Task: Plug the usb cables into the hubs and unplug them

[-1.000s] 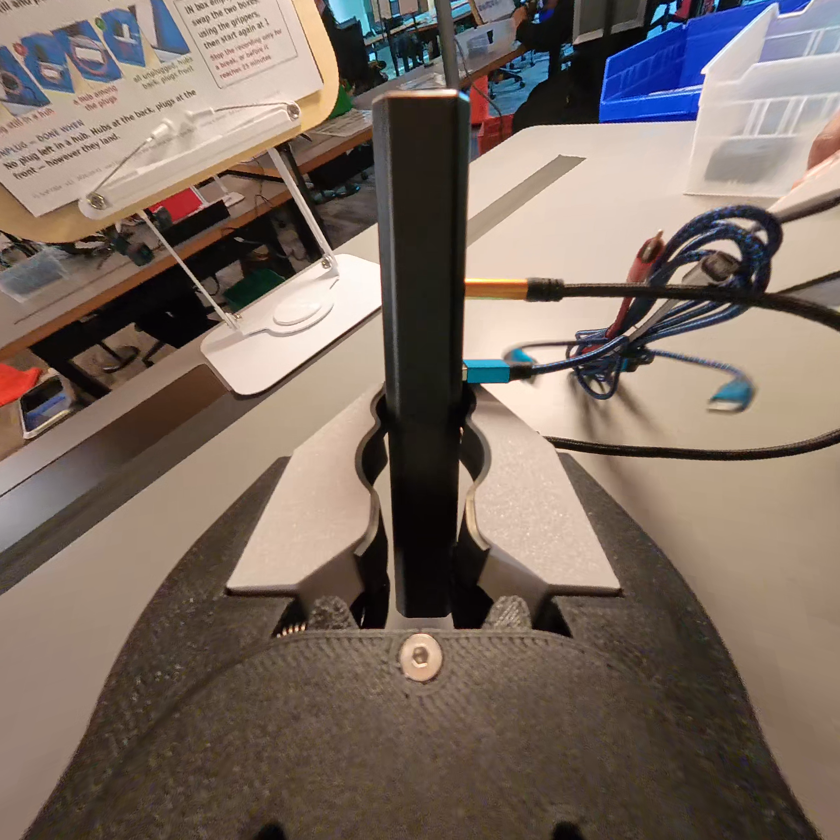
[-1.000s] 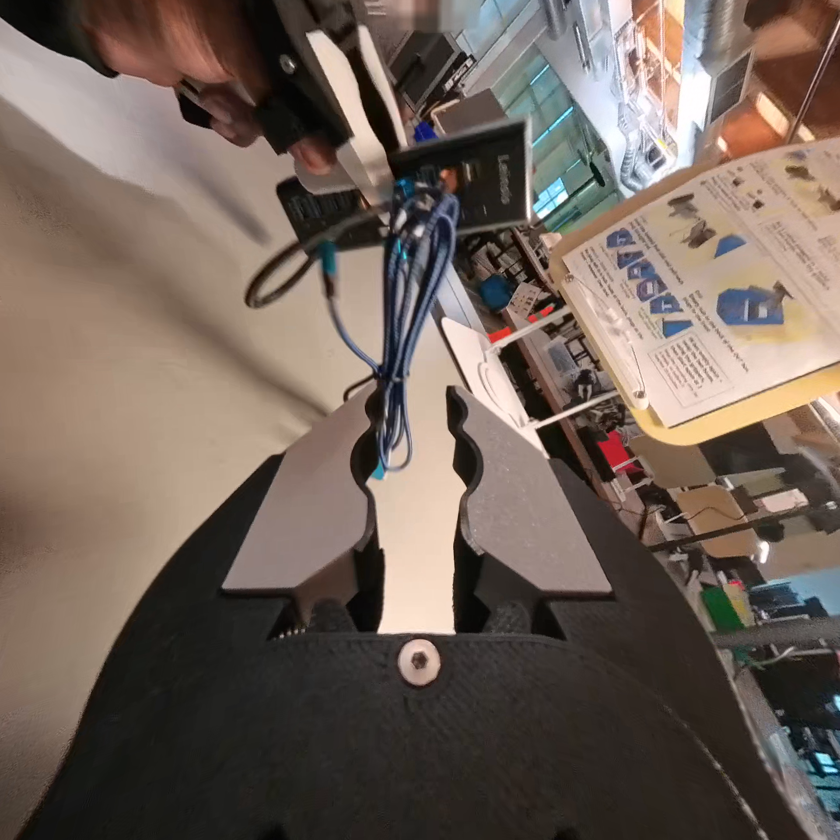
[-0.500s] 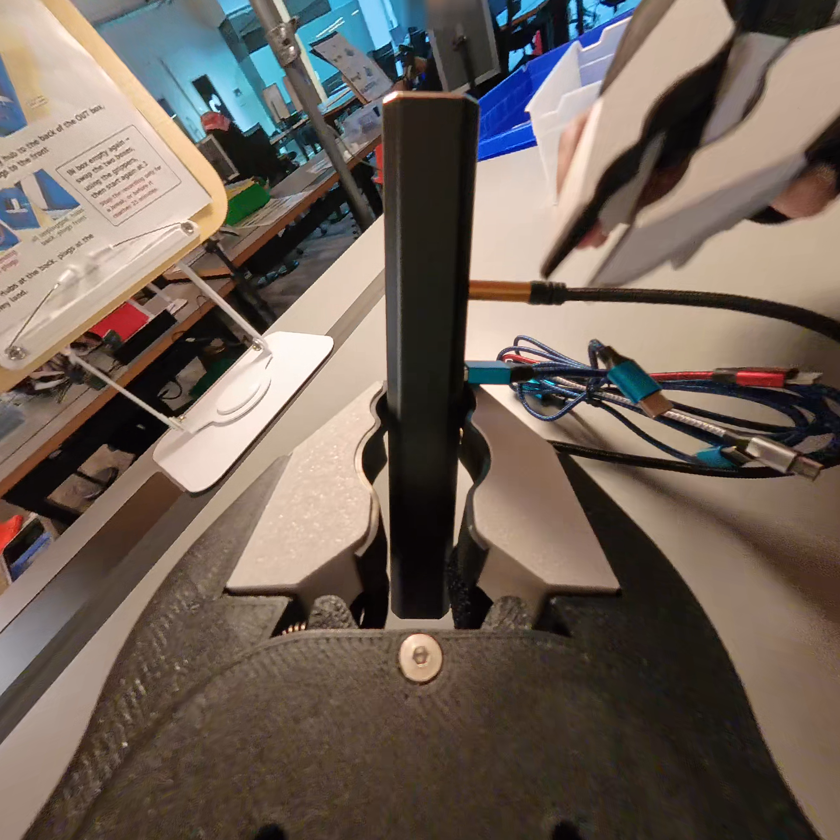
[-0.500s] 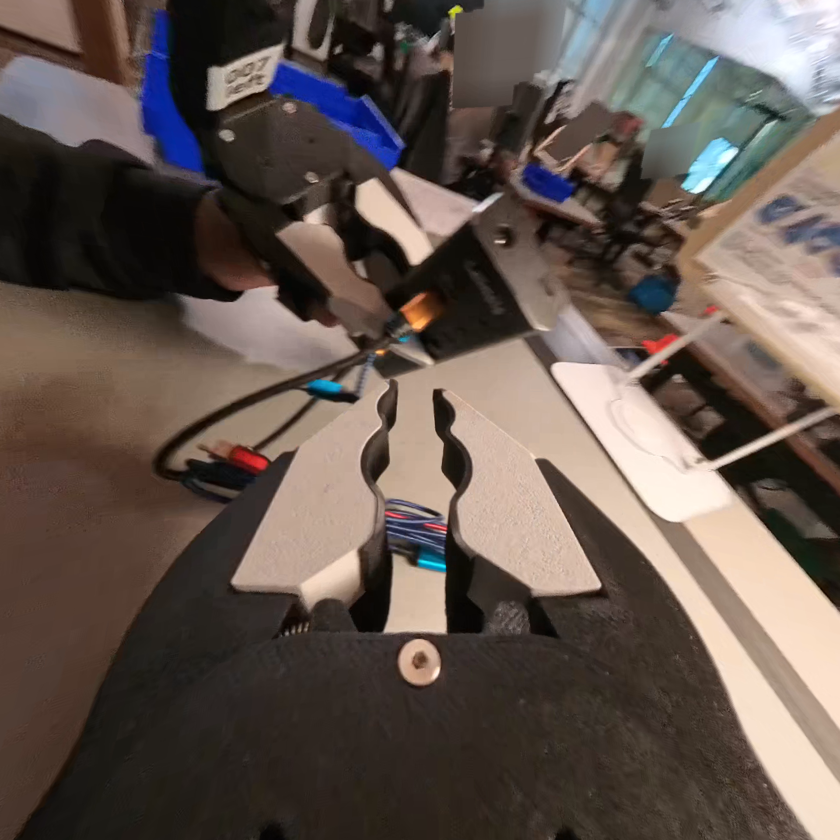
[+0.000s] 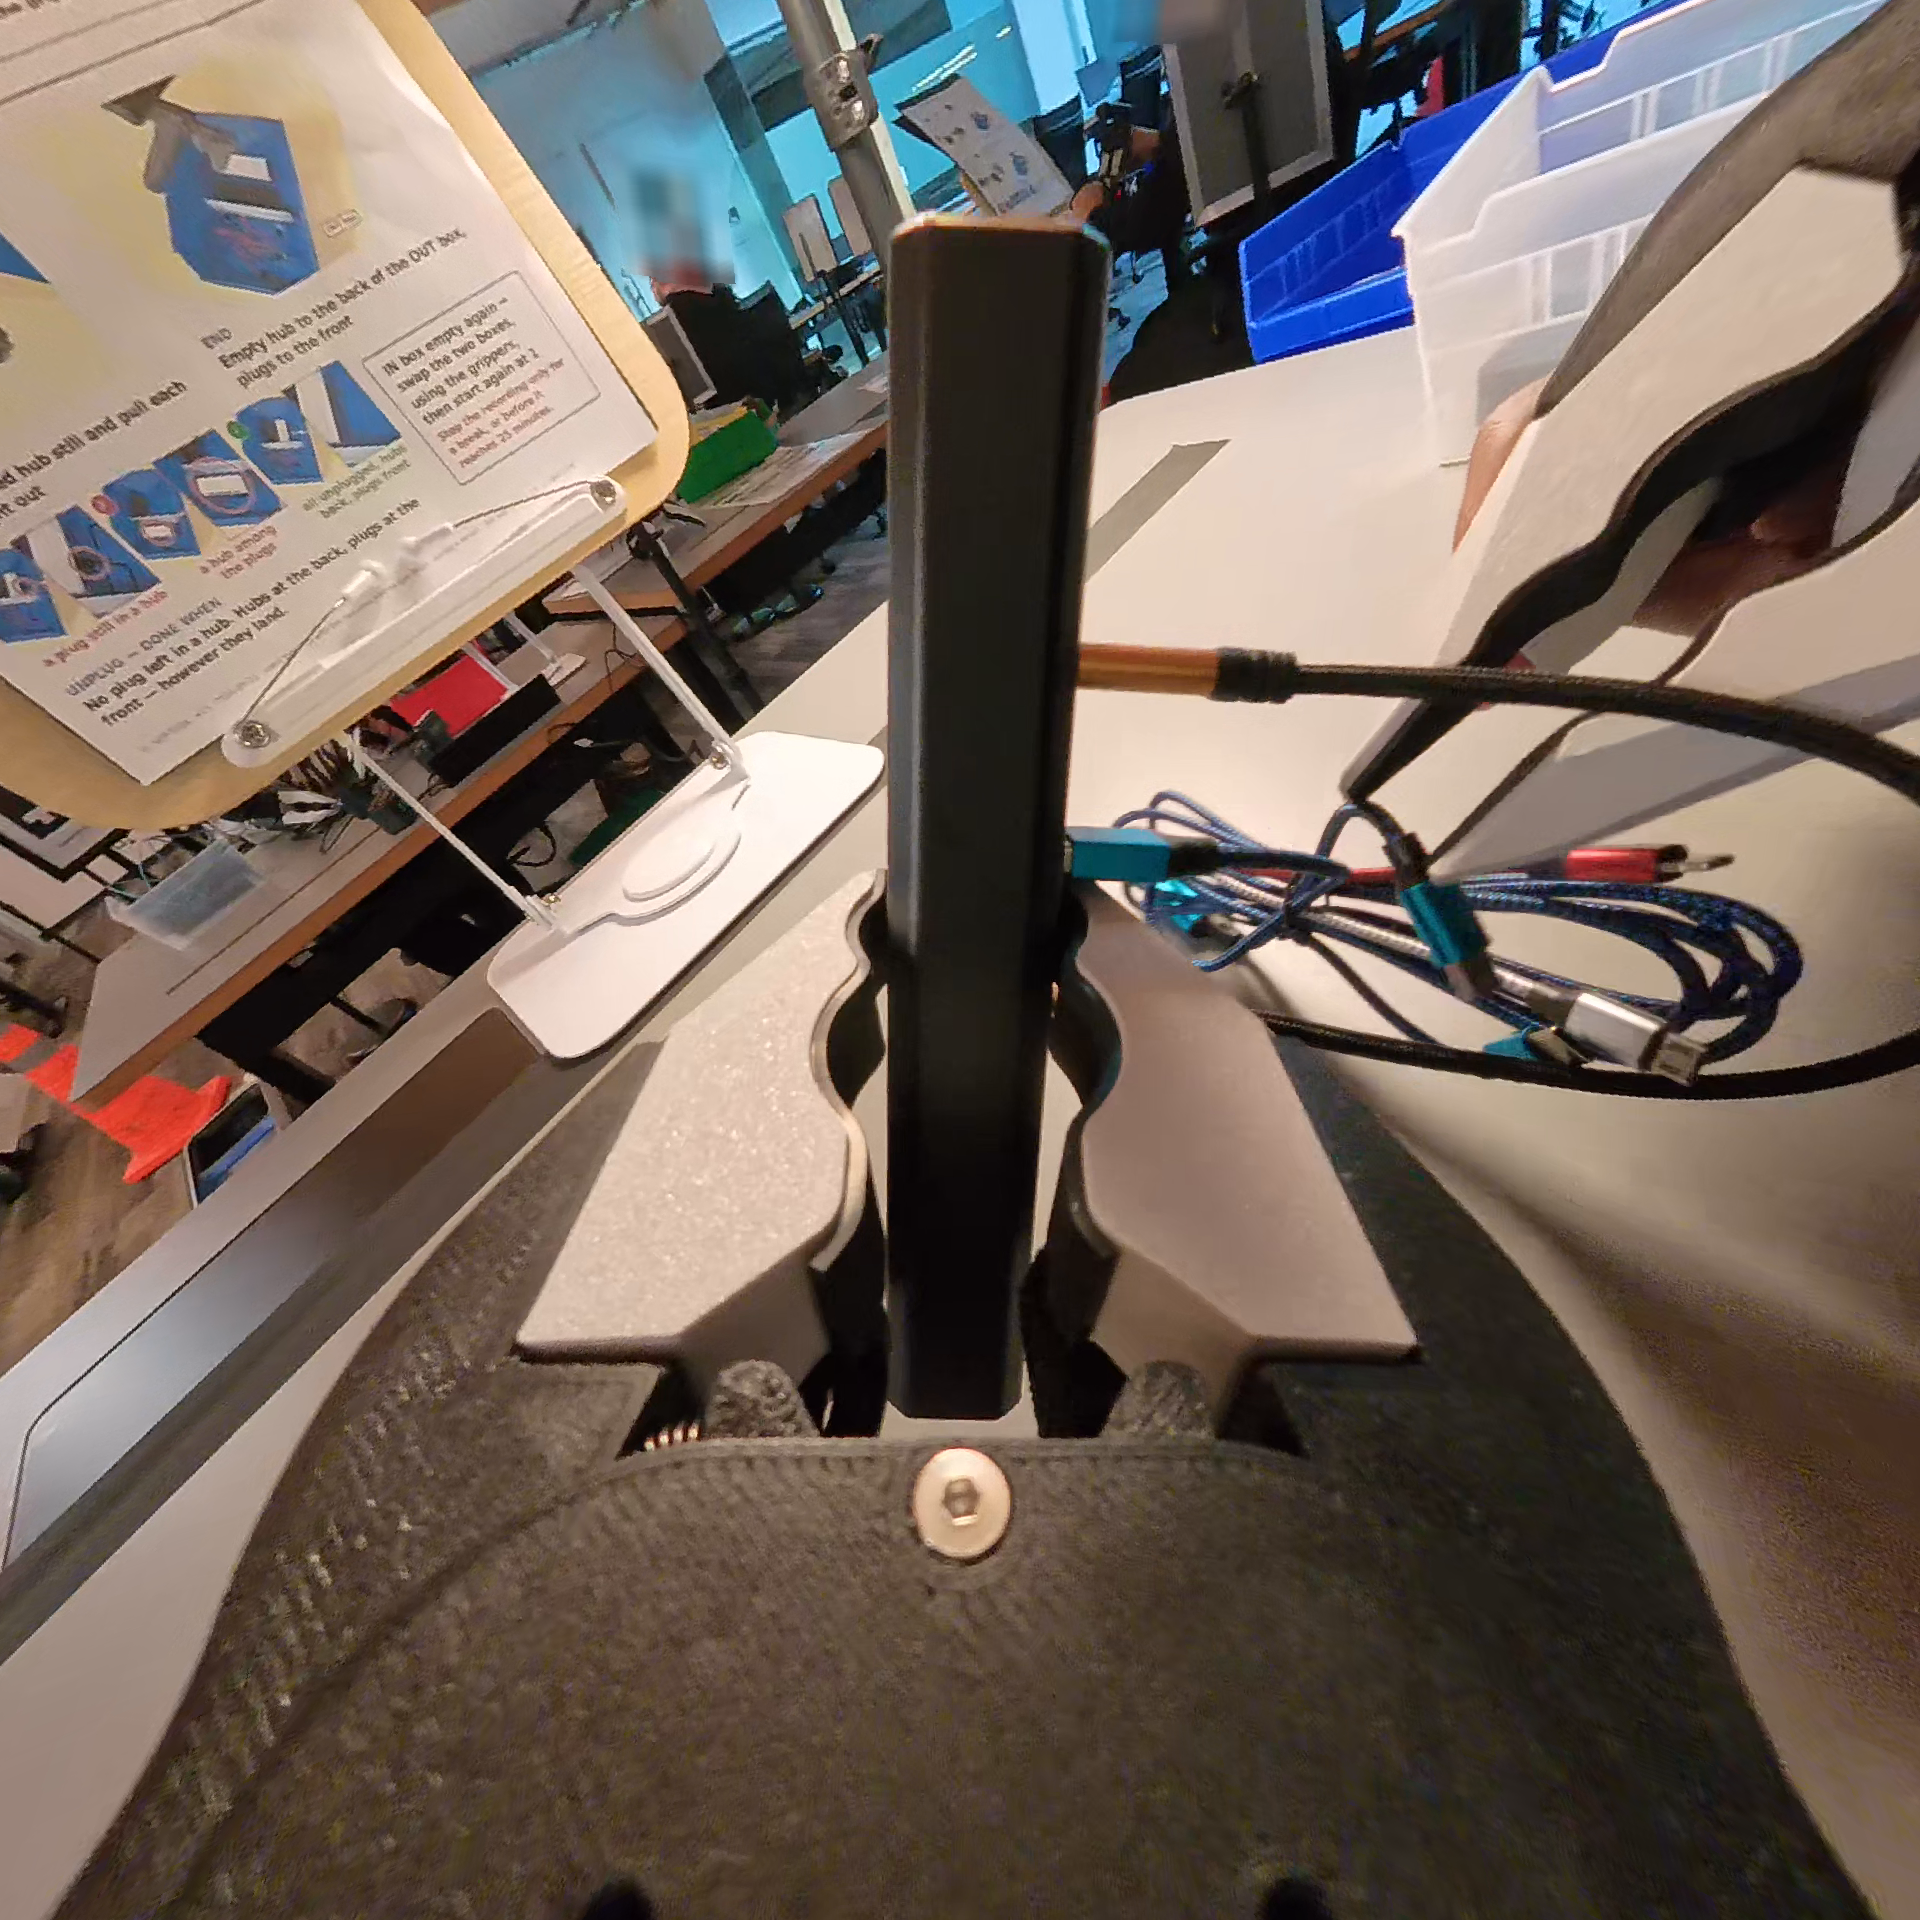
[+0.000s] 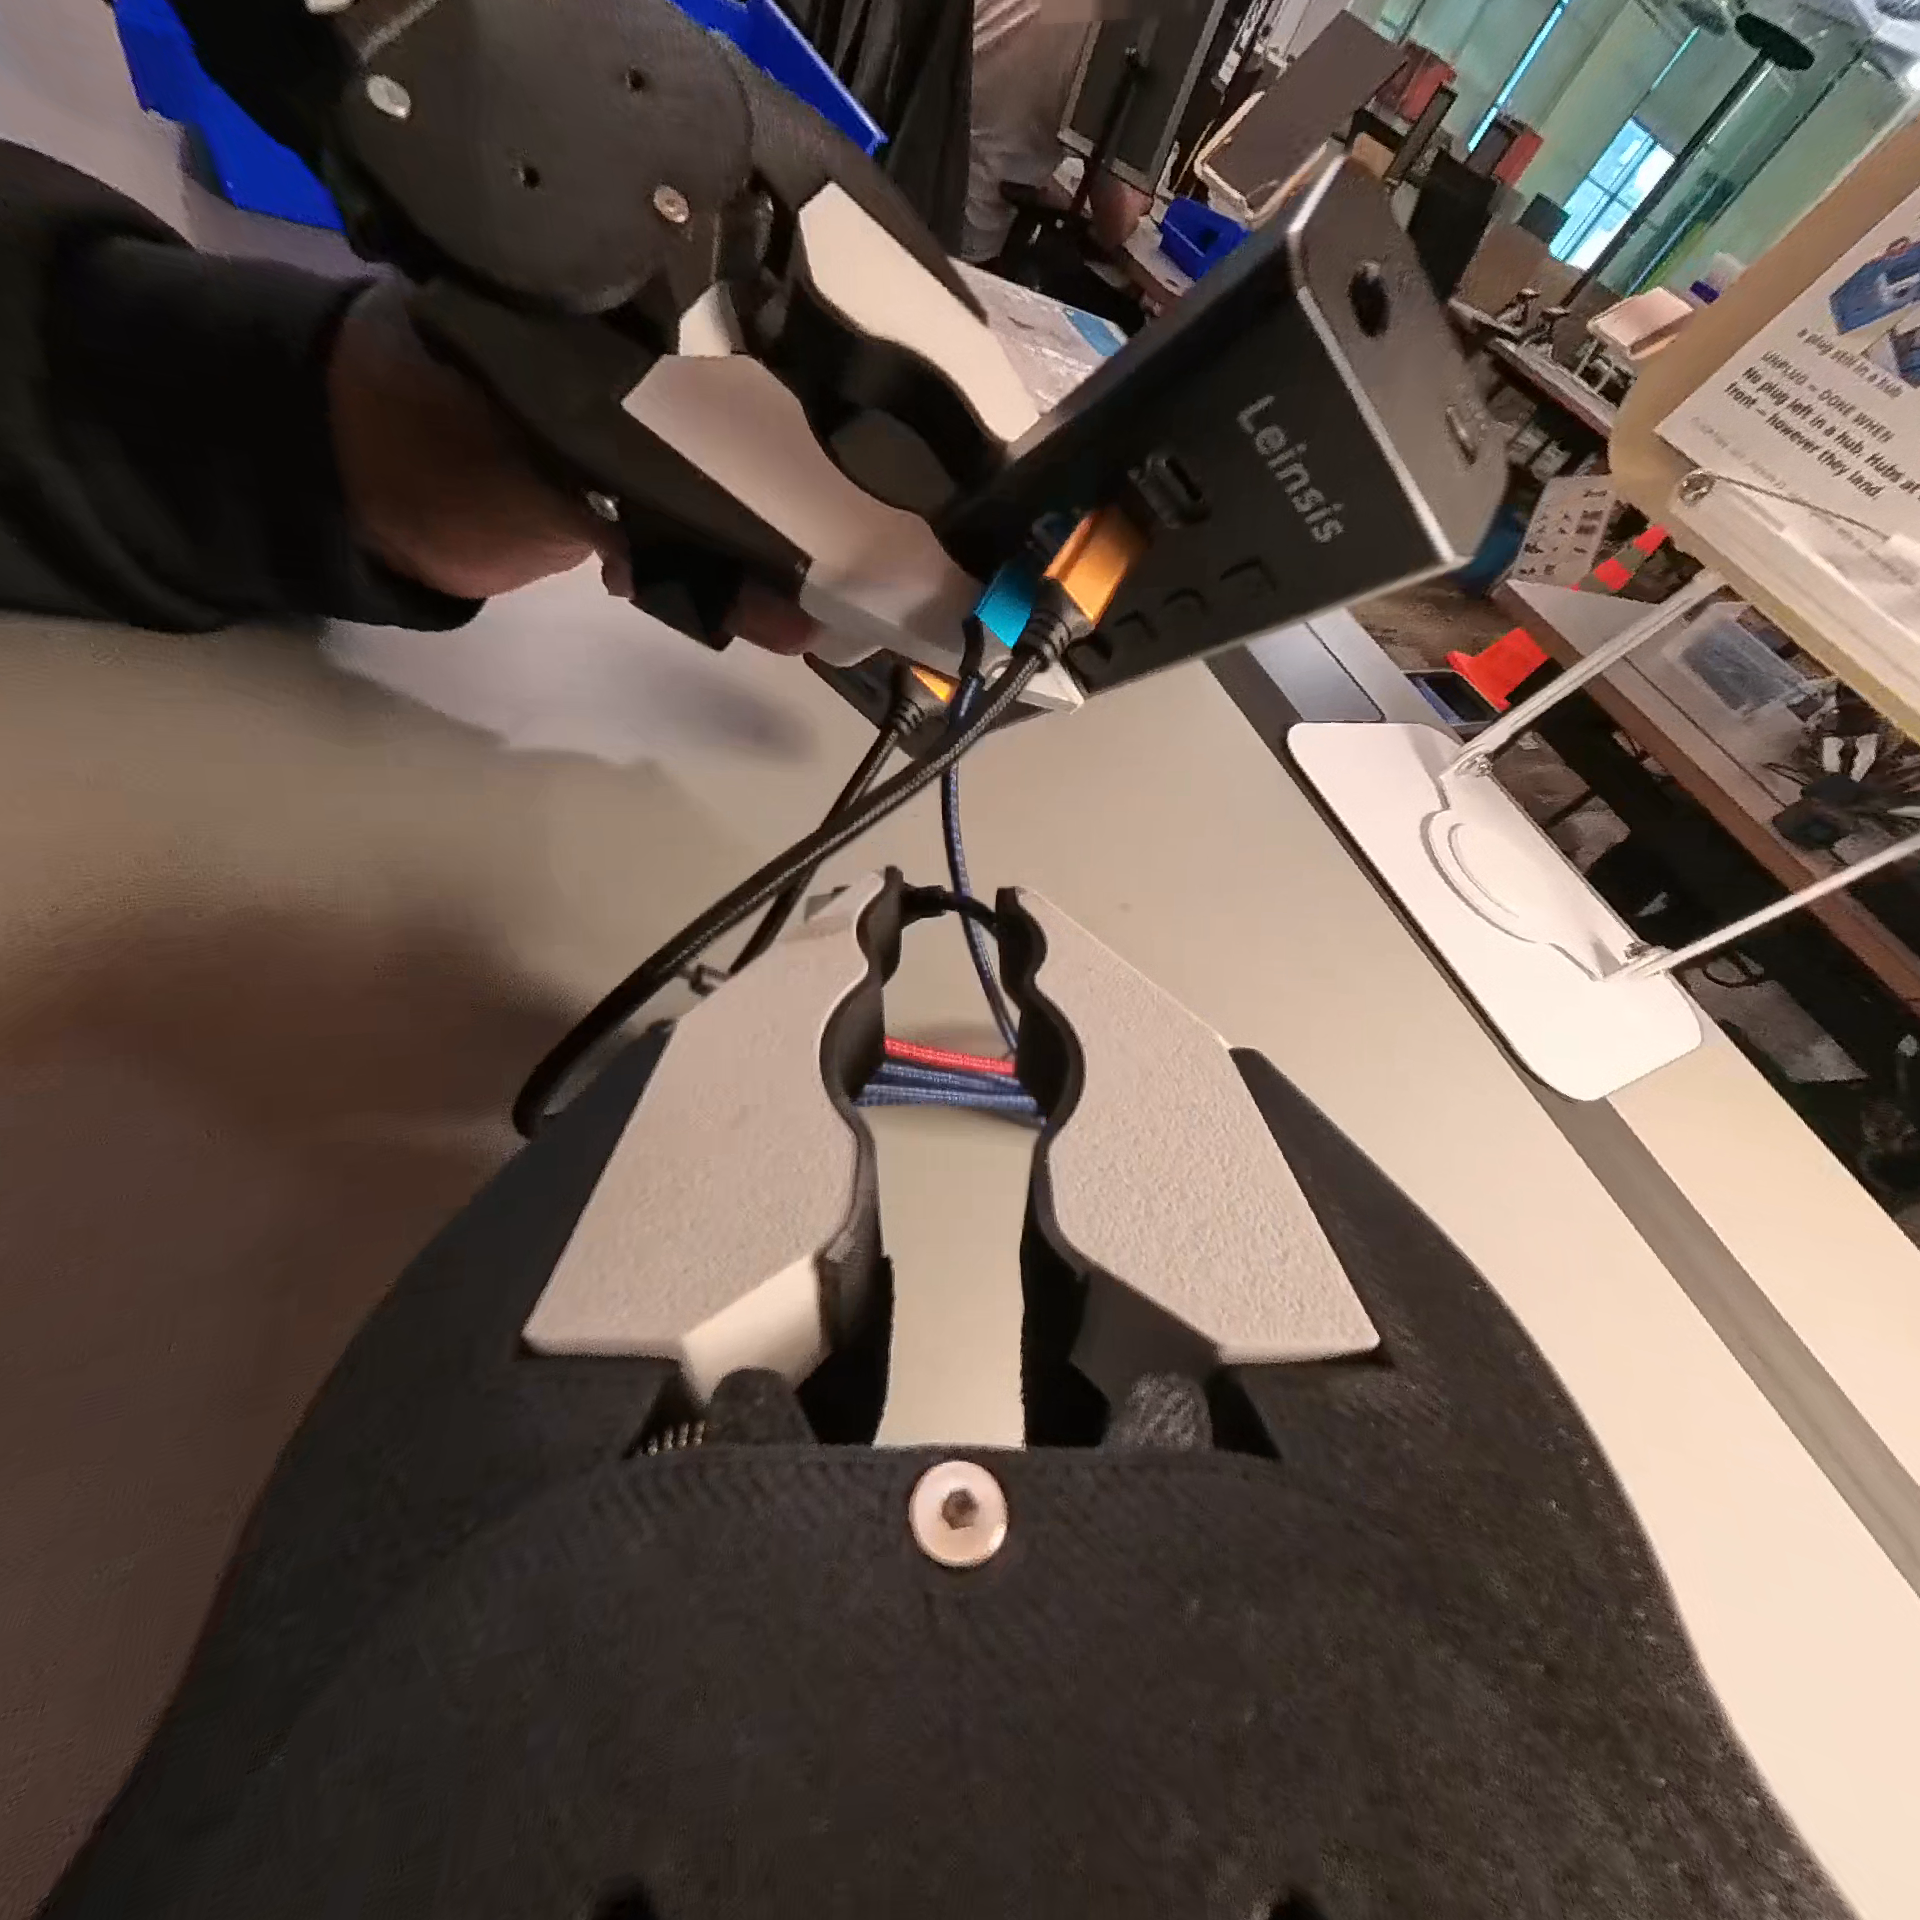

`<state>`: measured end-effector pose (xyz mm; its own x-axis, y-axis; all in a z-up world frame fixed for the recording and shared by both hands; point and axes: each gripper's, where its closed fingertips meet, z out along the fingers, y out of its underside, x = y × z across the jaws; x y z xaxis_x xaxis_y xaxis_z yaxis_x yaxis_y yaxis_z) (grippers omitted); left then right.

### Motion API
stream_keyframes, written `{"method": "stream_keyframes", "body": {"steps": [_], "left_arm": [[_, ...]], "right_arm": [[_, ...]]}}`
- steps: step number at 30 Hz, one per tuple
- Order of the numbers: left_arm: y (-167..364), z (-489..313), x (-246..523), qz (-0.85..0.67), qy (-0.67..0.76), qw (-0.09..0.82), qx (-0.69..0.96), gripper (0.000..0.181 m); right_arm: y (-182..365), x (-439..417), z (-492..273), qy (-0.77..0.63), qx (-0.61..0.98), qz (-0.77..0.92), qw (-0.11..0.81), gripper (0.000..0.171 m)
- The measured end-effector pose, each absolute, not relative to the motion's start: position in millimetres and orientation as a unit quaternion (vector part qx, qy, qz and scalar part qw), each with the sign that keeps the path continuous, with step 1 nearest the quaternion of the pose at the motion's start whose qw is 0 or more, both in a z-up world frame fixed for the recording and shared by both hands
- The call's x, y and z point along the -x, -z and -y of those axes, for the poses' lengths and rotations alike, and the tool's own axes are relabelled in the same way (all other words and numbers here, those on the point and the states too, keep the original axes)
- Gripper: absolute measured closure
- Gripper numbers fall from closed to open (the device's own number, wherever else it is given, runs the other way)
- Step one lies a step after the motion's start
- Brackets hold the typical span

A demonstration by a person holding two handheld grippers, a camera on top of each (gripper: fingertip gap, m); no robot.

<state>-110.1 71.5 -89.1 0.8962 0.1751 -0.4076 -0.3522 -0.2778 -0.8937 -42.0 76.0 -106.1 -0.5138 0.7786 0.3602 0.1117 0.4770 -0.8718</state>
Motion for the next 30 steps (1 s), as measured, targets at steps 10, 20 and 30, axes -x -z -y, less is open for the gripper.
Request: {"method": "stream_keyframes", "body": {"steps": [10, 20, 30], "left_arm": [[82.9, -74.5, 94.2, -0.094, -0.22, 0.616, 0.751, 0.152], [83.1, -75.1, 94.2, -0.089, -0.231, 0.614, 0.749, 0.151], [92.1, -75.5, 101.8, -0.078, -0.249, 0.595, 0.76, 0.151]], "right_arm": [[83.9, 43.7, -86.5, -0.517, 0.333, 0.7, 0.363, 0.153], [99.0, 40.2, -62.4, -0.518, 0.319, 0.726, 0.321, 0.147], [100.7, 46.8, -51.5, -0.531, 0.354, 0.701, 0.319, 0.17]]}}
